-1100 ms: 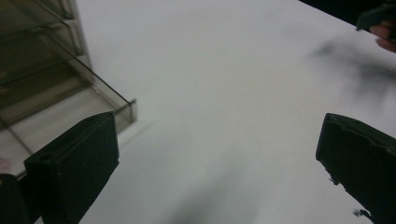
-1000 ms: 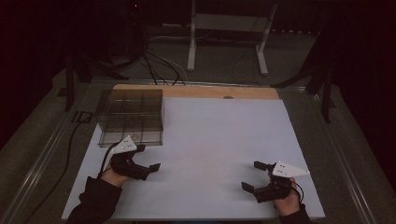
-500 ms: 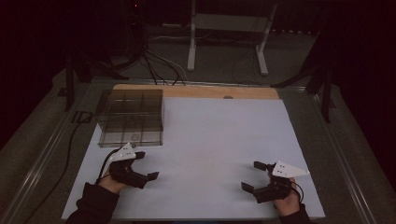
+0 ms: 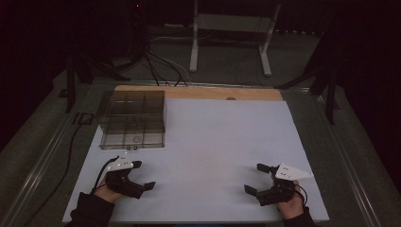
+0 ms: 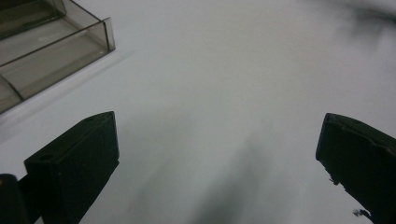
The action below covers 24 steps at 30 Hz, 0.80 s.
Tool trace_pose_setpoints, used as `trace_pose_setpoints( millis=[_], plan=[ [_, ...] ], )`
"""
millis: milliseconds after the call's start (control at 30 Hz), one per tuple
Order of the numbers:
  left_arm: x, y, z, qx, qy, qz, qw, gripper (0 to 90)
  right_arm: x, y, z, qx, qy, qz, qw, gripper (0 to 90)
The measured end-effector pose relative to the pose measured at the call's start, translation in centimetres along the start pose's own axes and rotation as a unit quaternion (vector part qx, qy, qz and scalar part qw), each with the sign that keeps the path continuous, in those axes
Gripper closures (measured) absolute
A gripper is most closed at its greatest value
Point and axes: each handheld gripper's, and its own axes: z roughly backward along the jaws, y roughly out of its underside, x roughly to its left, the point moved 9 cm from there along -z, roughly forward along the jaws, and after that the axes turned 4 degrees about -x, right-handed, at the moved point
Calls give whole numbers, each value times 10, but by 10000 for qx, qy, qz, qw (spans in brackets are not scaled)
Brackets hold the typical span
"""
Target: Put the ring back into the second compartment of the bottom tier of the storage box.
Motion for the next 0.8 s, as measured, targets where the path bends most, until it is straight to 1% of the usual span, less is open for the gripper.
trace_pose_setpoints(
  millis=[100, 133, 200, 267, 367, 433, 567, 733, 800],
  plan=[
    [1, 2, 1, 15, -22, 2, 10000, 6, 0, -1, 0, -17, 0, 15, 10000, 0],
    [3, 6, 3, 64, -111, -11, 9999, 6, 0, -1, 0, -12, -1, 13, 10000, 0],
    [3, 9, 5, 91, -173, -25, 9998, 6, 0, 0, 1, -11, 0, 9, 10000, 0],
    [3, 12, 7, 138, -242, -90, 9996, 6, 0, -1, 1, -30, 1, 14, 10000, 0],
    [4, 15, 13, 53, -295, -22, 9995, 6, -1, 0, 1, -9, 4, -16, 10000, 0],
    [6, 17, 17, 37, -338, -20, 9994, 6, 0, -1, 1, -29, 1, 4, 10000, 0],
    [9, 18, 26, -106, -351, 88, 9993, 6, -1, 0, 1, -11, 4, -10, 10000, 0],
    [15, 22, 33, -150, -446, 189, 9987, 6, -1, 0, 1, -1, 7, -10, 10000, 0],
    [15, 22, 34, -168, -440, 199, 9987, 6, -1, -1, 1, -27, 6, 0, 10000, 0]
  ],
)
